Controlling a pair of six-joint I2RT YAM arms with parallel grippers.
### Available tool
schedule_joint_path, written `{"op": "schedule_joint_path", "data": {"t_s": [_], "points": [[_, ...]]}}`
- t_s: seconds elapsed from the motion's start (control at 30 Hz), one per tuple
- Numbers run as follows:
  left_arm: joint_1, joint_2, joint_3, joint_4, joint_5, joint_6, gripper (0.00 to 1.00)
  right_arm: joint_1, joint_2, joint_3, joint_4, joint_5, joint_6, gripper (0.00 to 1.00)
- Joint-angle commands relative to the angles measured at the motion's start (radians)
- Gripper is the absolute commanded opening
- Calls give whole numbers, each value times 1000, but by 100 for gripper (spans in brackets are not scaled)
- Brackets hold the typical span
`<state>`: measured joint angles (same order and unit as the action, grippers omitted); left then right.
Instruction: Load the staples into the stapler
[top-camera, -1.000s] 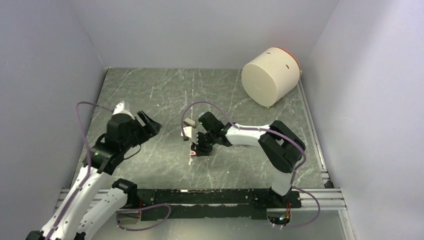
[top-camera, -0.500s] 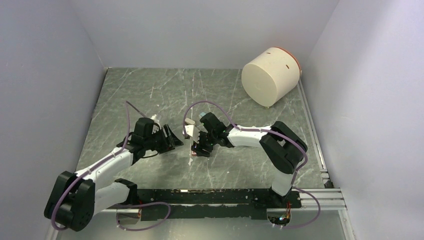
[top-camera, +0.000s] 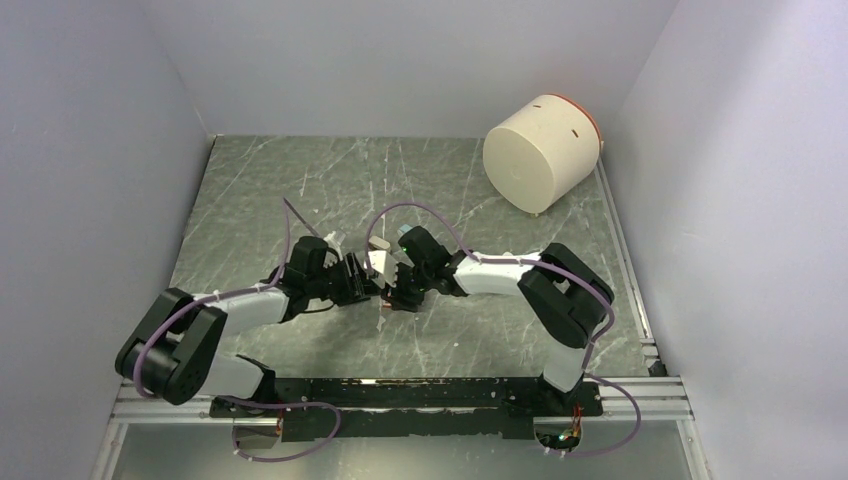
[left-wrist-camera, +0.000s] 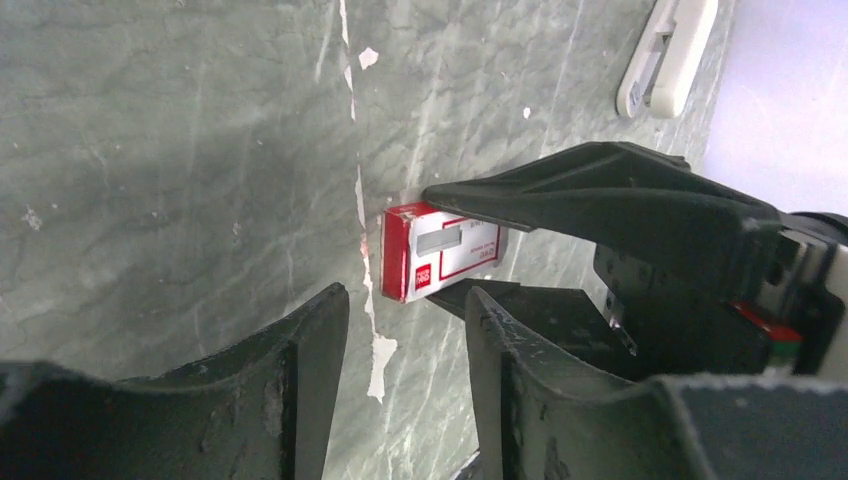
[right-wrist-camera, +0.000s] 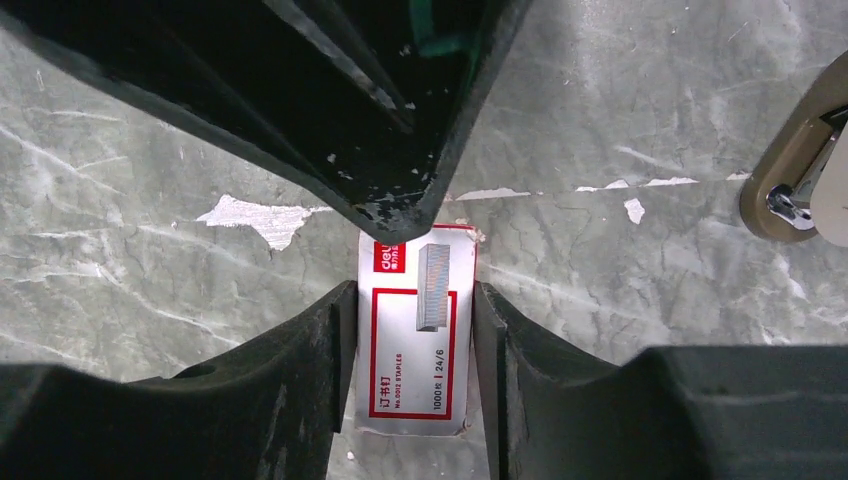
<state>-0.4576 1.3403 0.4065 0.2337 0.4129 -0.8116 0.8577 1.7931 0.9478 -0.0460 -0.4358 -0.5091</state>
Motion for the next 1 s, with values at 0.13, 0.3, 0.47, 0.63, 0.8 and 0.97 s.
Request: {"op": "schedule_joint_path", "data": {"t_s": [0.13,0.3,0.47,0.63,0.8,0.97], "points": [[-15,86,9,176,42,25,42,10,18,28,36,-1,-8,45],[-17,148,6,244,80,14,34,13,28,31,41,-7,0,43],[-41,158,-14,254,46,8,30,22,37,40,41,-11,7,43],[-45,164,-23,272,45,6,29,23,41,46,41,-18,5,43],[-46,191,-37,310,71,1,27,27,51,69,37,-32,-2,41],[-45,214,-52,348,107,-16,26,34,63,85,25,-38,-14,40]]}}
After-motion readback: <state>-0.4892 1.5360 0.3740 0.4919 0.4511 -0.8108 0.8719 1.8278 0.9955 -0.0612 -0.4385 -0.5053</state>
